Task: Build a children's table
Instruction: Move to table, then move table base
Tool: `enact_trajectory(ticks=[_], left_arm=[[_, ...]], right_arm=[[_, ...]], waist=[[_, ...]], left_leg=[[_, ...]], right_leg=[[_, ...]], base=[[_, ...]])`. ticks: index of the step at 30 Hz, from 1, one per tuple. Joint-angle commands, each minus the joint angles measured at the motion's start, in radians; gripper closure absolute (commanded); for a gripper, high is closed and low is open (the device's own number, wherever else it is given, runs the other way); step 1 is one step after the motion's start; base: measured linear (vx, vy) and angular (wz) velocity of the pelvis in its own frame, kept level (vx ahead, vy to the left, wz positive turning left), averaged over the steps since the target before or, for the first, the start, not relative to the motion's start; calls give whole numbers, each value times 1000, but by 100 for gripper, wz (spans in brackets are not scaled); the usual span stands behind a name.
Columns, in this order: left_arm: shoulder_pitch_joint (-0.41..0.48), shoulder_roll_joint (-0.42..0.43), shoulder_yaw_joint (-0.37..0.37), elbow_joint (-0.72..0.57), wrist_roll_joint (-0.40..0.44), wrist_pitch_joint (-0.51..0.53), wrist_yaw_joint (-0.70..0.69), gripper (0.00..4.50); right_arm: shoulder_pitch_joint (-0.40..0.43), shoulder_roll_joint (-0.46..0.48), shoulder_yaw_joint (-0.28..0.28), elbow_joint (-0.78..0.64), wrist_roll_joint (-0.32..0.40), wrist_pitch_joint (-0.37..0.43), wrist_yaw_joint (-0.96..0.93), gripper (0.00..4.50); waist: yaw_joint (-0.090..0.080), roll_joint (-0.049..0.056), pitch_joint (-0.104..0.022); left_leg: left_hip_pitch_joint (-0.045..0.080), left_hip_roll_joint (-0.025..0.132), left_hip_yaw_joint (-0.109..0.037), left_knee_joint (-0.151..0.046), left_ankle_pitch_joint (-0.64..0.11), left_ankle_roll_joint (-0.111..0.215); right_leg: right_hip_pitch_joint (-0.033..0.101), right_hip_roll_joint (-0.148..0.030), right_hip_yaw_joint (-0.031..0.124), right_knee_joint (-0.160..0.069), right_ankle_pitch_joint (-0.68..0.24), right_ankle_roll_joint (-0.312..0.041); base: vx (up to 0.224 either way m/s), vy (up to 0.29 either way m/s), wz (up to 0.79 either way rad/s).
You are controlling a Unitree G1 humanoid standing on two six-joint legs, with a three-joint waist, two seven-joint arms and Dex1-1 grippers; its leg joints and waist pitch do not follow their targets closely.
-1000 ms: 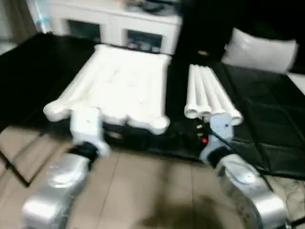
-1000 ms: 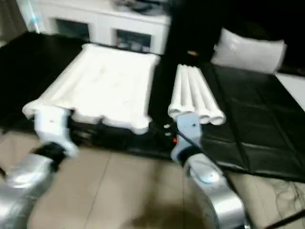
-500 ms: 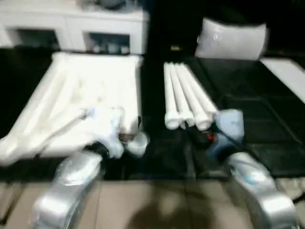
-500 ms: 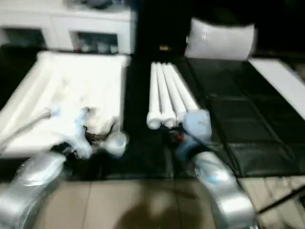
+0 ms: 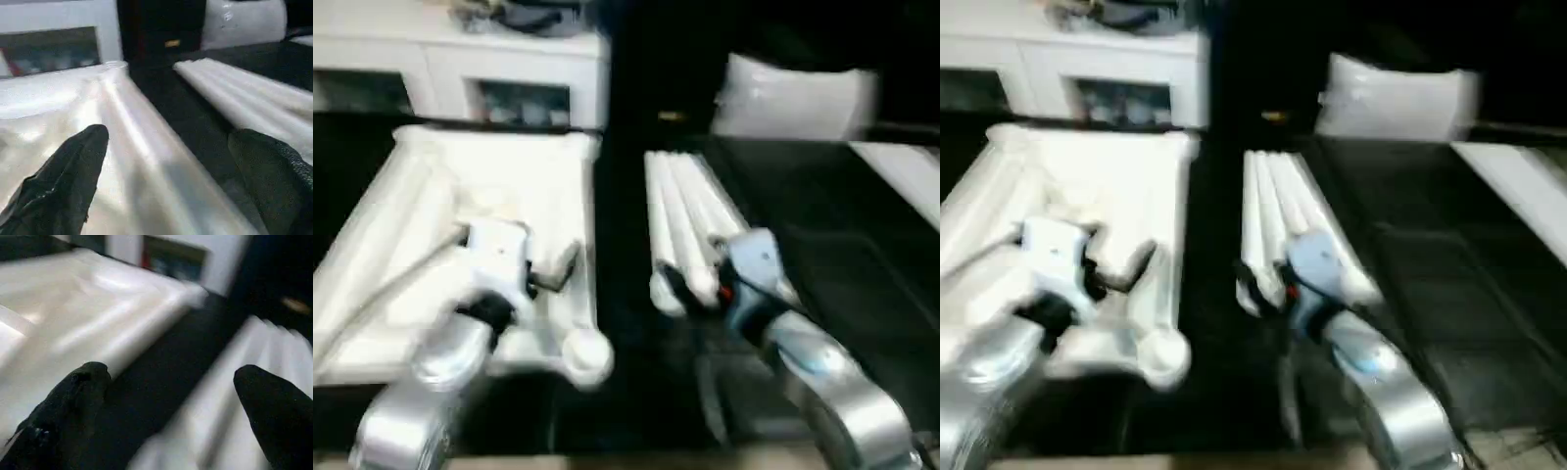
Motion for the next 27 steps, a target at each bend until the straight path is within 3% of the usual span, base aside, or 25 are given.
enact_trajectory(ticks=[1,2,3,4,5,6,7,8,10,11,12,14,15,20,21,24,25,26,27], left_arm=[[6,4,5,2,-7,13,-27,5],[7,17,4,4,-10,11,-43,5],[11,37,5,6,-25,11,-78,5],[14,68,3,10,-37,9,-124,5],[16,95,2,13,-47,5,-171,5],[17,113,1,15,-53,2,-200,5],[17,140,3,22,-59,-5,-242,5],[16,168,4,30,-67,-17,-285,5],[10,238,0,48,-80,-54,-387,32],[9,242,-1,50,-81,-56,-394,32],[3,273,-5,62,-85,-67,-444,32],[-12,305,-7,92,-89,-103,-521,32],[-34,341,-24,118,-83,-107,-573,32],[-94,425,-76,187,-61,-113,-701,66],[-122,453,-100,217,-47,-118,-746,92],[-173,480,-138,278,-16,-138,-824,106],[-176,481,-141,281,-13,-140,-828,113],[-195,493,-165,311,12,-158,-860,124],[-209,504,-185,331,25,-171,-885,137]], right_arm=[[2,1,4,-9,12,-12,23,0],[1,-3,6,-9,13,-16,31,0],[-2,-15,12,-8,10,-3,36,0],[-8,-32,21,1,-12,-10,35,0],[-13,-45,25,6,-13,2,46,0],[-16,-52,27,9,-12,9,54,0],[-19,-68,29,7,10,19,91,0],[-22,-86,31,5,26,21,127,0],[-28,-123,37,4,44,4,194,0],[-28,-125,38,4,45,3,199,0],[-30,-144,42,2,56,-6,234,0],[-33,-172,48,0,71,-10,277,0],[-36,-194,57,0,74,-9,301,0],[-44,-234,76,1,86,-3,366,0],[-45,-245,83,2,82,-5,384,0],[-44,-262,101,5,78,-7,413,0],[-43,-263,103,5,78,-7,413,0],[-40,-266,112,4,77,-6,417,0],[-39,-268,118,4,72,-7,415,0]], waist=[[-15,18,-62],[-24,26,-67],[-29,24,-69],[-16,9,-56],[-8,0,-52],[-1,-17,-36],[5,-12,-36],[4,-12,-32],[-10,1,-15],[-11,1,-14],[-15,-1,-5],[-13,-5,1],[-10,-4,0],[-11,-3,-3],[-13,-5,-4],[-13,-5,-9],[-13,-8,-8],[-9,-6,-9],[-9,-8,-9]], left_leg=[[99,145,-81,-28,467,267],[146,188,-124,-18,645,338],[164,204,-147,-8,835,373],[107,121,-93,-20,928,301],[73,74,-54,-31,774,241],[35,34,-1,-38,370,140],[26,37,5,-50,216,95],[28,53,7,-73,-15,10],[40,66,5,-102,-328,-85],[45,69,7,-103,-383,-99],[44,71,11,-110,-464,-121],[54,72,11,-108,-570,-141],[56,74,12,-107,-569,-140],[49,76,14,-114,-562,-145],[46,77,14,-116,-556,-143],[40,79,22,-118,-501,-133],[40,79,24,-118,-503,-130],[49,81,30,-115,-499,-126],[47,81,33,-115,-488,-123]], right_leg=[[-47,-57,23,41,542,16],[-103,-90,45,47,397,22],[-125,-115,71,38,305,35],[-104,-113,81,-17,291,52],[-79,-99,70,-46,299,44],[-57,-119,73,-77,240,-8],[-38,-124,73,-74,215,-27],[-31,-119,74,-74,152,-66],[-53,-97,69,-79,-62,-132],[-60,-96,71,-81,-114,-136],[-68,-101,73,-89,-223,-134],[-84,-112,78,-109,-409,-101],[-90,-114,80,-111,-418,-95],[-94,-111,78,-102,-372,-95],[-92,-110,77,-101,-353,-99],[-92,-109,77,-91,-262,-114],[-94,-108,77,-93,-268,-113],[-100,-111,80,-96,-267,-116],[-99,-111,83,-94,-265,-119]], base=[[111,-22,2],[86,35,1],[86,35,1],[-39,91,-3],[-107,82,-2],[-107,82,-2],[0,0,0],[-52,-12,-10],[-77,-12,-8],[-96,-8,-5],[-96,-8,-5],[-98,1,-9],[-91,2,-8],[-38,0,-3],[0,0,0],[0,0,0],[0,0,0],[0,0,0],[0,0,0]])
